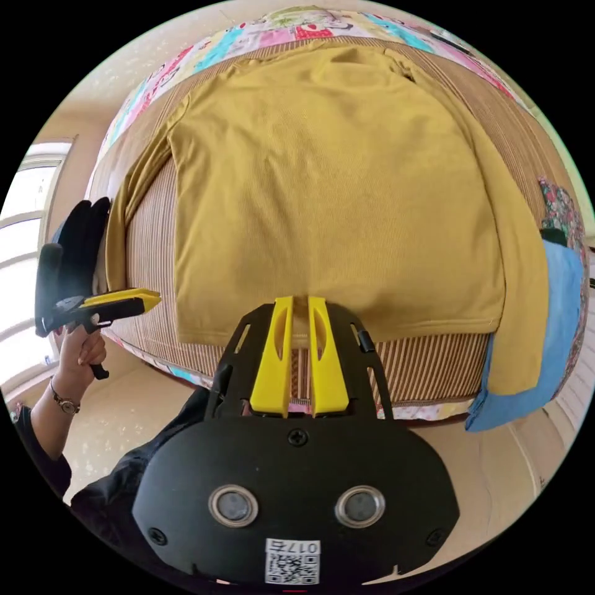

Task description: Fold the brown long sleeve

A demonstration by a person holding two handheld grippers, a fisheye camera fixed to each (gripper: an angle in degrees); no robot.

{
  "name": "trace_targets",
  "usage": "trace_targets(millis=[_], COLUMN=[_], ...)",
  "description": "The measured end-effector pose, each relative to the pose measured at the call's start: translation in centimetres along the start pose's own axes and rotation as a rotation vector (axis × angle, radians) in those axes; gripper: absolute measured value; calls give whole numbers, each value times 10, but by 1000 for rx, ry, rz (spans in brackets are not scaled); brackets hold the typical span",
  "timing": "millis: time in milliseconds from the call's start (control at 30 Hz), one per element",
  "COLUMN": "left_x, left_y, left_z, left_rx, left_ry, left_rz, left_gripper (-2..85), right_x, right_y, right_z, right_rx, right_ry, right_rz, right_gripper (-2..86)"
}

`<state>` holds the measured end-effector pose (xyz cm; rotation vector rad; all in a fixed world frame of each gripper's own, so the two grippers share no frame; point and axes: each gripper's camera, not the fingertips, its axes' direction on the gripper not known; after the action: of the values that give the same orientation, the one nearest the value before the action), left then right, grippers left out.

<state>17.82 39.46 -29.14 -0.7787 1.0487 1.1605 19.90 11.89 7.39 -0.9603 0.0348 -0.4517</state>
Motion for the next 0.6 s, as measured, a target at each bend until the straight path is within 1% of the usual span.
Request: trace_targets(millis=[33, 67, 100, 133, 167, 200, 233, 267, 300, 333, 400, 467, 533, 567, 600], left_x=[-12, -17, -29, -45, -53, -67, -80, -86, -98, -108, -121, -139, -163, -164, -165], left_y=[10, 16, 33, 50, 59, 77, 95, 104, 117, 124, 121, 100, 70, 67, 65], left_z=[18, 23, 15, 4, -4, -28, -57, -73, -105, -133, -161, -167, -147, -147, -156], left_rx=[-93, -114, -55, -25, -4, 80, 190, 244, 337, 408, 449, 373, 165, 158, 134], left_ry=[-55, -58, 9, 23, 23, 5, -26, -51, -121, -203, -293, -321, -342, -360, -390], left_rz=[-65, -70, -83, -157, -187, -236, -270, -289, -327, -349, -326, -263, -224, -205, -163], left_gripper=[29, 20, 18, 20, 22, 33, 49, 59, 80, 100, 114, 108, 89, 79, 59], right_x=[1, 1, 1, 1, 0, -3, -9, -12, -20, -28, -40, -52, -69, -74, -82], right_y=[24, 34, 45, 51, 52, 51, 54, 56, 57, 53, 43, 34, 30, 30, 31], right_z=[-1, -1, 4, 7, 7, 3, -11, -20, -36, -46, -49, -42, -23, -16, 0], right_rx=[82, 92, 50, -15, -57, -101, -42, 9, 96, 135, 130, 101, 48, 20, -55], right_ry=[-21, -34, -68, -101, -104, -80, -63, -55, -43, -33, -48, -67, -42, -32, -27], right_rz=[-22, -41, -50, -65, -69, -70, -99, -116, -154, -187, -253, -322, -412, -437, -482], right_gripper=[23, 22, 19, 16, 15, 13, 11, 11, 10, 9, 9, 8, 9, 9, 8])
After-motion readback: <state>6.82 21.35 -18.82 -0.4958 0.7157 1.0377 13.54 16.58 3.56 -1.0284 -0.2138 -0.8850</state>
